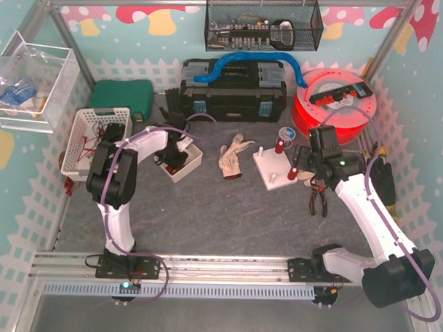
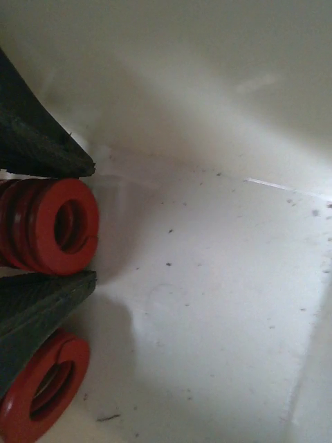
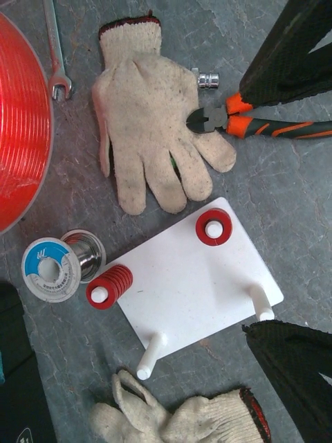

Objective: Install the large spring

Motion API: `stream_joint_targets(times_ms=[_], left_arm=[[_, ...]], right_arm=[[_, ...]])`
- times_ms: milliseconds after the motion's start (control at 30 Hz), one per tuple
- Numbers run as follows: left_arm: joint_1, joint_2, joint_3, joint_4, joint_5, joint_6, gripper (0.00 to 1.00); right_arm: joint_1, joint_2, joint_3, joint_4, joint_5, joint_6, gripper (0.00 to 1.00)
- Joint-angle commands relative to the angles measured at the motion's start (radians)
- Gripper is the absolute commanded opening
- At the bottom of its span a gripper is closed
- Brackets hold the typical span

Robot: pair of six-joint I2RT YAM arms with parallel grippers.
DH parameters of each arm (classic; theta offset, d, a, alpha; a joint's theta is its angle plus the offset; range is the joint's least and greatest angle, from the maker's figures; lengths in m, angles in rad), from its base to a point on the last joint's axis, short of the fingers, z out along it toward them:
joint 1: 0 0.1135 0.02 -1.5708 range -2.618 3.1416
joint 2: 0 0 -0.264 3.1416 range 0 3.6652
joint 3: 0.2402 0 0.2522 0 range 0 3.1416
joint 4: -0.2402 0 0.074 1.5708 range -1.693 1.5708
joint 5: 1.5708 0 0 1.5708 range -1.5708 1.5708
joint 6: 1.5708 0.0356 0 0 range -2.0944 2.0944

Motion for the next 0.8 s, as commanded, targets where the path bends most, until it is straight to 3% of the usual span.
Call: stream_joint_targets(times_ms=[0, 233, 533, 767], left_arm=[[-0.012, 0.043, 0.021, -0.006, -0.022, 0.010, 0.41], [-0.024, 0.042, 0.051, 0.019, 0.000, -0.007, 0.26], [-0.026, -0.062, 0.123, 0.020, 0.056, -0.050, 0.19], [-0.026, -0.164, 0.189, 0.055, 0.196, -0.197, 0.16]], right_arm=[[-0.005, -0.035, -0.014, -0.039, 0.021, 0.003, 0.85], [-0.005, -0.051, -0.011, -0.056, 0.028, -0.001, 0.85], [-0.005, -0.049, -0.021, -0.050, -0.003, 0.012, 0.85], [-0.005, -0.082, -0.040, 0.113, -0.184, -0.057, 0.82]])
